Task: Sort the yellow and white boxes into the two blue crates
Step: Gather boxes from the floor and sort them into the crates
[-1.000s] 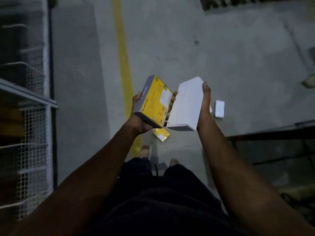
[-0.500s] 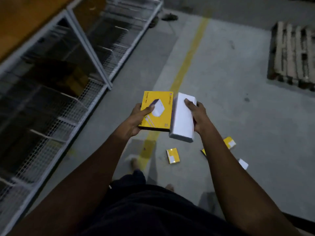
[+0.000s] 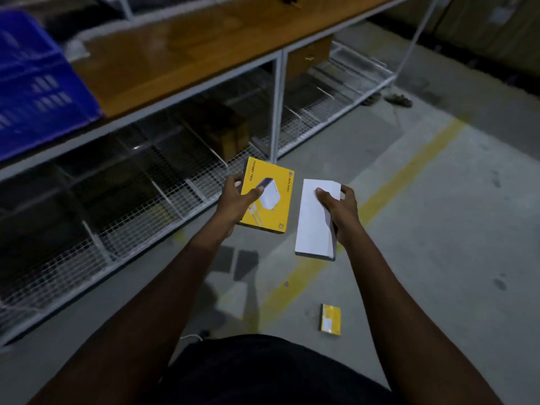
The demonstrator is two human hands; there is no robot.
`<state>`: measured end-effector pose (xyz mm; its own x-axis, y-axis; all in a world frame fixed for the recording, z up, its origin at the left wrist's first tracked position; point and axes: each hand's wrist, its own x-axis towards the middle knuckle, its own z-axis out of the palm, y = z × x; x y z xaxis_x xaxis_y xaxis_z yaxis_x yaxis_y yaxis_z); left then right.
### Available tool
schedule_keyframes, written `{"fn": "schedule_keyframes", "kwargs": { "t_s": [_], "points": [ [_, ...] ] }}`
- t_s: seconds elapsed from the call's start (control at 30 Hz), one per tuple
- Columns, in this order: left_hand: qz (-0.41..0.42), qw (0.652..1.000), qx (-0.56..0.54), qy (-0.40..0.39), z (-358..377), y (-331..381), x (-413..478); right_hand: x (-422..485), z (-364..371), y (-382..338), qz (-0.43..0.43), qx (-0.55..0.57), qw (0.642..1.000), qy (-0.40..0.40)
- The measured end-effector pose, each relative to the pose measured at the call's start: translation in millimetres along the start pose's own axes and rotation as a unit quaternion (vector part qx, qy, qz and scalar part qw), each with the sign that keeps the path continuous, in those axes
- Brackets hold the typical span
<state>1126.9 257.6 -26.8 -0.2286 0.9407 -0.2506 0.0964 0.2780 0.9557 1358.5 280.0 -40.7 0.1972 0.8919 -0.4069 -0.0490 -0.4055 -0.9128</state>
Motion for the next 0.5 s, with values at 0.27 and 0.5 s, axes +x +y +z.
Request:
{"fn": "schedule_keyframes", "kwargs": {
  "t_s": [0.27,0.5],
  "points": [
    [-0.038,0.983,-0.101,0.151,-201.8,7.7,9.3,-29.1,207.2,-27.1,0.011,-0.061,0.988,-0.142],
    [-0.016,0.948,-0.151,0.281,-355.4,9.0,-10.0,-71.6,375.2,-52.3,-0.042,-0.11,0.954,-0.277]
  ]
}}
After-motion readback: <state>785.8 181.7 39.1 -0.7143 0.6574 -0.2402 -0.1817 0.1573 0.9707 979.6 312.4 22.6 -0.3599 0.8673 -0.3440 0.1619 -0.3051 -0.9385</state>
